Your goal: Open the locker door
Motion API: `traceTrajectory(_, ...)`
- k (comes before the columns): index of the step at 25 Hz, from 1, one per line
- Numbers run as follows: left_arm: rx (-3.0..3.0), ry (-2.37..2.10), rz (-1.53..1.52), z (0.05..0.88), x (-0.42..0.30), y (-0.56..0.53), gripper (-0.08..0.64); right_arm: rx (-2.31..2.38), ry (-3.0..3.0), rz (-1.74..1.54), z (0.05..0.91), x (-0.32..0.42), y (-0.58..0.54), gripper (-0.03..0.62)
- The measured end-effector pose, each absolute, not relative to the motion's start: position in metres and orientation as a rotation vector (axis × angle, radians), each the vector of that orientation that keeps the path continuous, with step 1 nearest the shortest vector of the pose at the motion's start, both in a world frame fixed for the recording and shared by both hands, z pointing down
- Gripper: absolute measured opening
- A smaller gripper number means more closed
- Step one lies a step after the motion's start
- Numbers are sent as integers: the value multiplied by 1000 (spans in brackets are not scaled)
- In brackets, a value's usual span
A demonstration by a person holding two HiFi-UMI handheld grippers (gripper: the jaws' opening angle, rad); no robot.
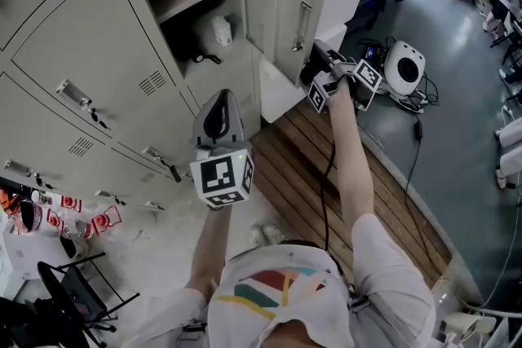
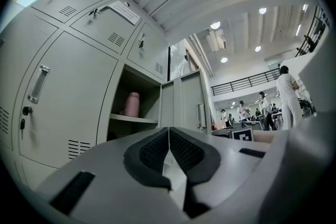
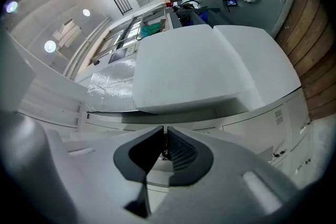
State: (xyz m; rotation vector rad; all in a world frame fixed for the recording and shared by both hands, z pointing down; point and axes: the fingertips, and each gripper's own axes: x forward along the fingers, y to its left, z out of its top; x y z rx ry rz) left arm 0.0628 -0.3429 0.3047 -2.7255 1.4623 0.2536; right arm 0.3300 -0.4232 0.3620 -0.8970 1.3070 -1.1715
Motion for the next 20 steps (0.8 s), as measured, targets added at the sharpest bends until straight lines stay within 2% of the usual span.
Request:
traceTrajectory(7,-2713,1464,247,303,60,-340,17,-937,1324,-1104,358,335,-420,31)
traceTrajectory(11,-2701,1471,249,299,56,-338,17,-1020,1368,-1001,342,342,-411,134)
traceTrajectory(12,-2698,1472,252,298,55,-337,17,-1047,1380,-974,337,343,-408,140)
traceTrajectory(20,-2681,1465,290,284,50,-328,17,-1392,1556,-641,279,342,-358,135)
